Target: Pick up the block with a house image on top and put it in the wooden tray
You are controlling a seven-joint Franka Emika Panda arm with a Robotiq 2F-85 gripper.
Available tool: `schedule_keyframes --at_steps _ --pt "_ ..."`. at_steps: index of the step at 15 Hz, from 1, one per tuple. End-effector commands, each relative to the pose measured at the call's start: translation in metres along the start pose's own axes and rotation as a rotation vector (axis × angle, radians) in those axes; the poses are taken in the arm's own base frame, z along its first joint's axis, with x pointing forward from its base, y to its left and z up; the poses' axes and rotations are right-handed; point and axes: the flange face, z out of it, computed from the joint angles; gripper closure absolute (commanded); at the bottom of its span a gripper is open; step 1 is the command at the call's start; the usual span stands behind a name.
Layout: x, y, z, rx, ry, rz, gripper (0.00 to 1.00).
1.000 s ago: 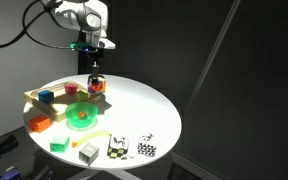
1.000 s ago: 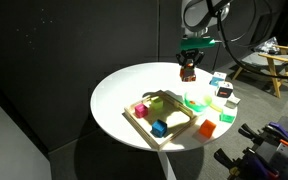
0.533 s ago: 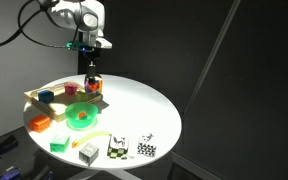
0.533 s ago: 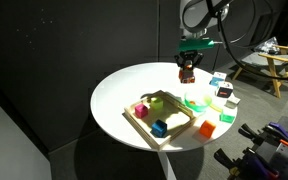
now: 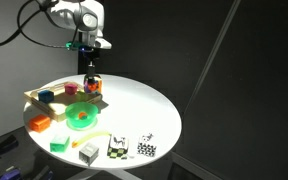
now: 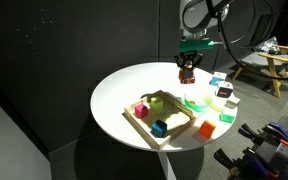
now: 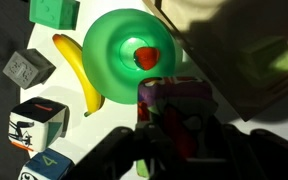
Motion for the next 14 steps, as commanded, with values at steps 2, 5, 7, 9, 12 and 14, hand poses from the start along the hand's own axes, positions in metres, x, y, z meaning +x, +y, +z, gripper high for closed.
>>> schedule_keyframes --at_steps 2,5,7,9,12,14 --pt "-0.019 -0.013 0.002 -0.004 -0.023 0.03 0.82" --pt "-0.033 -0.023 0.002 0.0 -0.028 0.076 0.82" --pt "-0.041 -0.028 0.002 0.001 -0.035 0.108 0.82" --pt "-0.05 -0.034 0.002 0.002 -0.049 0.144 0.82" --pt "-0.065 -0.043 0.003 0.002 -0.071 0.189 0.82" --pt "-0.078 -0.05 0.006 -0.001 -0.09 0.204 0.82"
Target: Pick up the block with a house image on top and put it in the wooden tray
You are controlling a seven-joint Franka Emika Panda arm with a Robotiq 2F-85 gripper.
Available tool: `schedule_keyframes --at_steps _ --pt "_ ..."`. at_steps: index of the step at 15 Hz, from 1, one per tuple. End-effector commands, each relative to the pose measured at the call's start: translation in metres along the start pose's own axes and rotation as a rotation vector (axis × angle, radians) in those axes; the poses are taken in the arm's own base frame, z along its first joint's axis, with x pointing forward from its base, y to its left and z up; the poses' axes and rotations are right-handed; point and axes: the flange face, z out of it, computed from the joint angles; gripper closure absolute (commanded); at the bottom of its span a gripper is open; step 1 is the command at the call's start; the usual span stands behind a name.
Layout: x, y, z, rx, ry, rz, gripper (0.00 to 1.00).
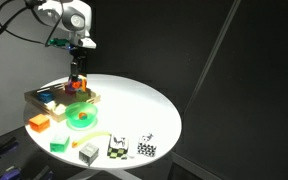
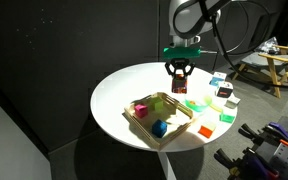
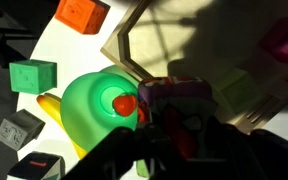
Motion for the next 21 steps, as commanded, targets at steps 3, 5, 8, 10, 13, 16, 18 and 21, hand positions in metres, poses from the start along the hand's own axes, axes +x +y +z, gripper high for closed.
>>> schedule_keyframes --at_steps 3,5,8,10,13,16,18,21 --pt "-0.037 -0.011 0.004 -0.003 -0.043 0.004 0.82" --pt "-0.048 -0.017 0.007 -0.003 -0.044 -0.027 0.82" --pt "-0.061 -0.025 0.015 -0.004 -0.042 -0.065 0.82" --pt "-0.068 -0.029 0.023 -0.009 -0.043 -0.082 0.82" --pt "-0.074 -0.034 0.034 -0.003 -0.042 -0.104 0.82" --pt "-0.077 -0.038 0.044 0.015 -0.04 -0.124 0.82" --pt "-0.076 -0.04 0.051 0.018 -0.041 -0.126 0.82" --pt "-0.075 -0.041 0.061 0.015 -0.044 -0.122 0.82"
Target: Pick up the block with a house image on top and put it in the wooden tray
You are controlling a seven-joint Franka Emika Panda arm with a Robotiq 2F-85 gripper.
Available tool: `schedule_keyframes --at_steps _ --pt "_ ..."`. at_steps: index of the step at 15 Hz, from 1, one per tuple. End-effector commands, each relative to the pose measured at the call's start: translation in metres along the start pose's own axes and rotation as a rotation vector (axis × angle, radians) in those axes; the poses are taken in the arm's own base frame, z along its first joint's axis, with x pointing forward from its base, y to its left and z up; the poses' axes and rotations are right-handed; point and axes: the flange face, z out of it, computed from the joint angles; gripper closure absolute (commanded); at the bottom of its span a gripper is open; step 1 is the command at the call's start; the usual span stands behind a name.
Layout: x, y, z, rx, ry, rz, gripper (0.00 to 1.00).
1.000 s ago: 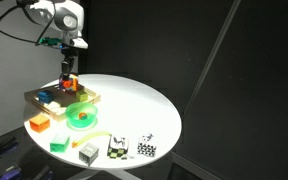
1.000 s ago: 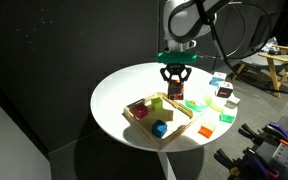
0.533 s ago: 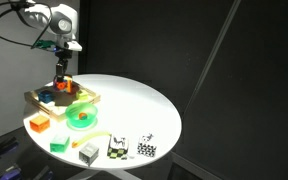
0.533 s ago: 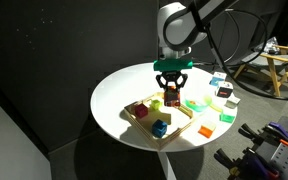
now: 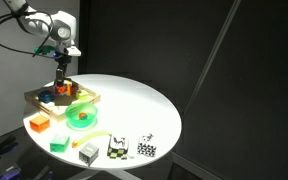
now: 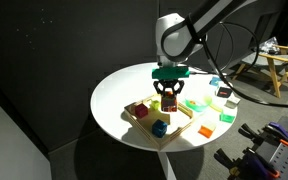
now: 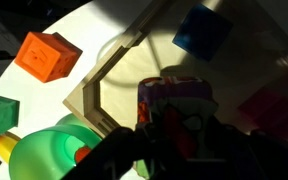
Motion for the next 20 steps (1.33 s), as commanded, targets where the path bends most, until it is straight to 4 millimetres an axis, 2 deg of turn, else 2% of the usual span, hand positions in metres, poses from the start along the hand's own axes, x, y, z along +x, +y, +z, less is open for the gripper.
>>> schedule_keyframes --at_steps 1,8,19,20 --pt "0.0 0.001 0.007 0.013 -0.007 -0.01 0.82" --pt "0.002 0.004 0.028 -0.004 -0.018 -0.007 0.82" --pt "0.022 0.016 0.047 -0.032 -0.076 0.165 0.82" --pt "0.023 0.016 0.047 -0.033 -0.07 0.16 0.78"
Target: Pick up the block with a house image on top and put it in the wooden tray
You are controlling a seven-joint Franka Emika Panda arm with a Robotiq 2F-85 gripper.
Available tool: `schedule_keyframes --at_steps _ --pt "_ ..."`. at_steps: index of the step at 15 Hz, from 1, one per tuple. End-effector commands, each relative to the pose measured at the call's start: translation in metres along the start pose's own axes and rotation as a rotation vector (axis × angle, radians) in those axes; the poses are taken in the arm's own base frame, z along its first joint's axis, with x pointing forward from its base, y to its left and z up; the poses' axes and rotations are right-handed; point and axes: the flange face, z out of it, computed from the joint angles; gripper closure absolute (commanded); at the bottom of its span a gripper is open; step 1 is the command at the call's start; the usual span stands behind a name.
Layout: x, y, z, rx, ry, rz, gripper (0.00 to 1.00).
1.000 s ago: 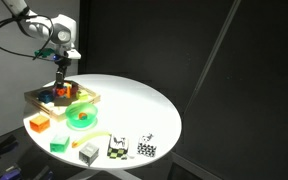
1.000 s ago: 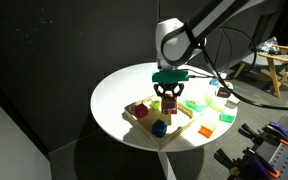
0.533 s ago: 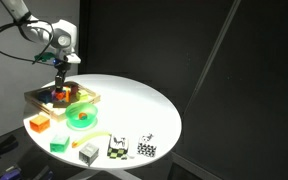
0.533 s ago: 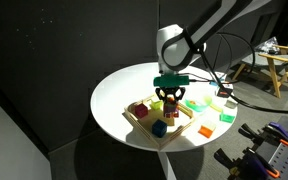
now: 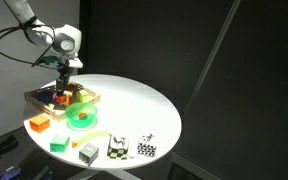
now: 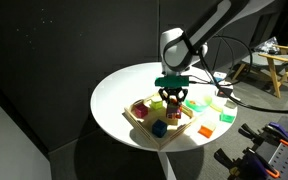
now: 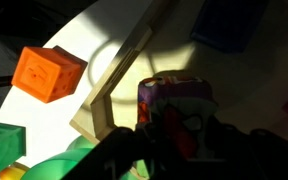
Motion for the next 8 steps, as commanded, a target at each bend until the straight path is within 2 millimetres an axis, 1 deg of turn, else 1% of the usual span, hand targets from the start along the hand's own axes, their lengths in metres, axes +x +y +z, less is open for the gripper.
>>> schedule_keyframes --at_steps 1,2,3,4,7,8 --pt "0.0016 0.0013 -0.0027 0.004 -0.006 0.02 0.32" --pt "0.0012 0.0012 -0.0025 0.001 -0.009 0.014 0.34" --pt "0.0008 0.0011 -0.0024 0.0 -0.008 0.009 0.32" --pt "-0.0002 0.001 -0.0023 -0.002 -0.007 0.002 0.27" --pt "-0.0025 0.001 -0.0038 -0.002 -0.009 -0.007 0.02" --pt "-0.0031 0.0011 -0.0041 -0.003 -0.01 -0.009 0.0"
